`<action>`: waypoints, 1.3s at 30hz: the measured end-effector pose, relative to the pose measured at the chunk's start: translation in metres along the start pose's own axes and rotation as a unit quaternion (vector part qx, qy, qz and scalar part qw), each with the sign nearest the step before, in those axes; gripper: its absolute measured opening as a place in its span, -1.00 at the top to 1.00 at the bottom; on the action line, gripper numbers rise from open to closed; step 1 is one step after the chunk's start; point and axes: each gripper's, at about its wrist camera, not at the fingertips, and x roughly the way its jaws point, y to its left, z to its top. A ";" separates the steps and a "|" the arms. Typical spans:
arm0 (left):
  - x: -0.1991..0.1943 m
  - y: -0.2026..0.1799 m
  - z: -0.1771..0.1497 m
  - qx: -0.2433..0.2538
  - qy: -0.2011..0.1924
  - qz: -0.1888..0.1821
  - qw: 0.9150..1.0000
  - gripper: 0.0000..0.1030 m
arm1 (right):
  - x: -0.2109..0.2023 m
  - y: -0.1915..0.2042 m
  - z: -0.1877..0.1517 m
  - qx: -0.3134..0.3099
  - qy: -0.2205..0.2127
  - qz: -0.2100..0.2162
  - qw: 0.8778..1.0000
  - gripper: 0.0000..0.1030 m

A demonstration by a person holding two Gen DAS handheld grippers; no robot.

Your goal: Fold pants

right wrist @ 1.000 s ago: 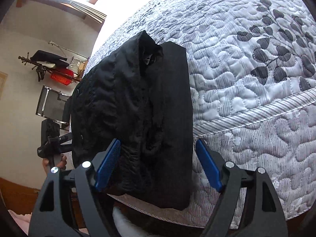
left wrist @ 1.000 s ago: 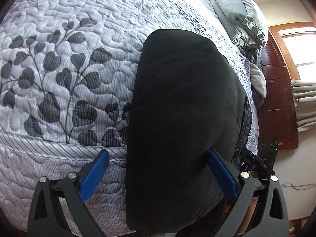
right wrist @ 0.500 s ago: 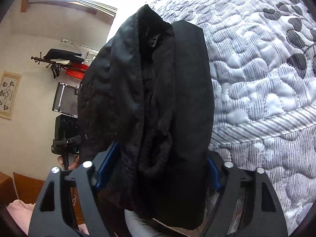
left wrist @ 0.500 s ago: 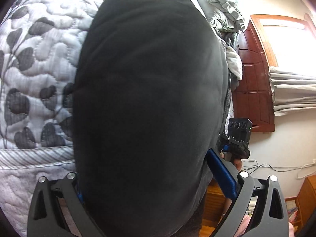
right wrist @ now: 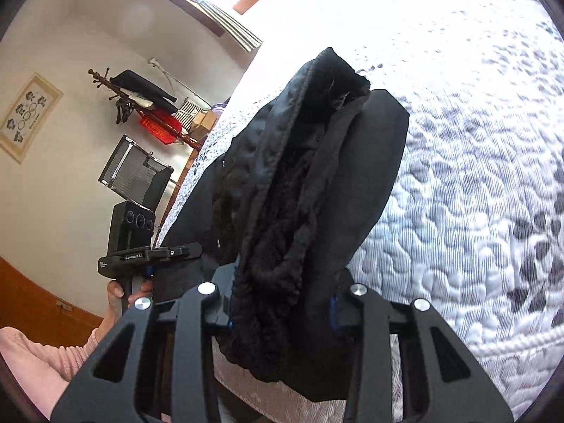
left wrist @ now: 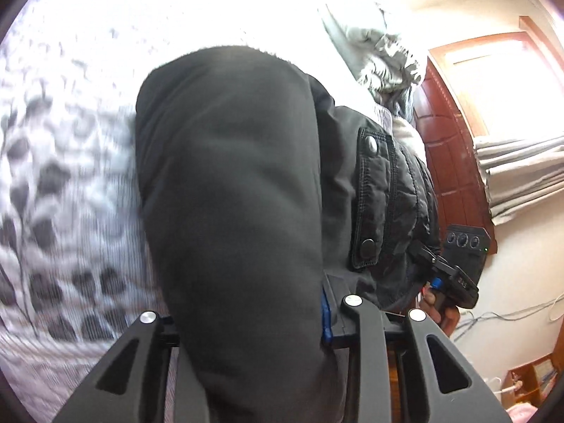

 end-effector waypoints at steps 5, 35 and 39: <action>-0.012 -0.003 0.042 0.012 -0.034 0.011 0.999 0.40 | 0.024 0.000 0.055 -0.019 -0.008 0.001 1.000 0.34; -0.027 0.011 0.071 0.050 -0.132 0.238 0.961 -0.93 | 0.063 -0.045 0.071 0.007 -0.002 -0.207 0.978 -0.72; -0.042 -0.017 0.052 0.065 -0.150 0.284 0.945 -0.93 | 0.045 0.000 0.051 -0.031 -0.028 -0.277 0.960 -0.78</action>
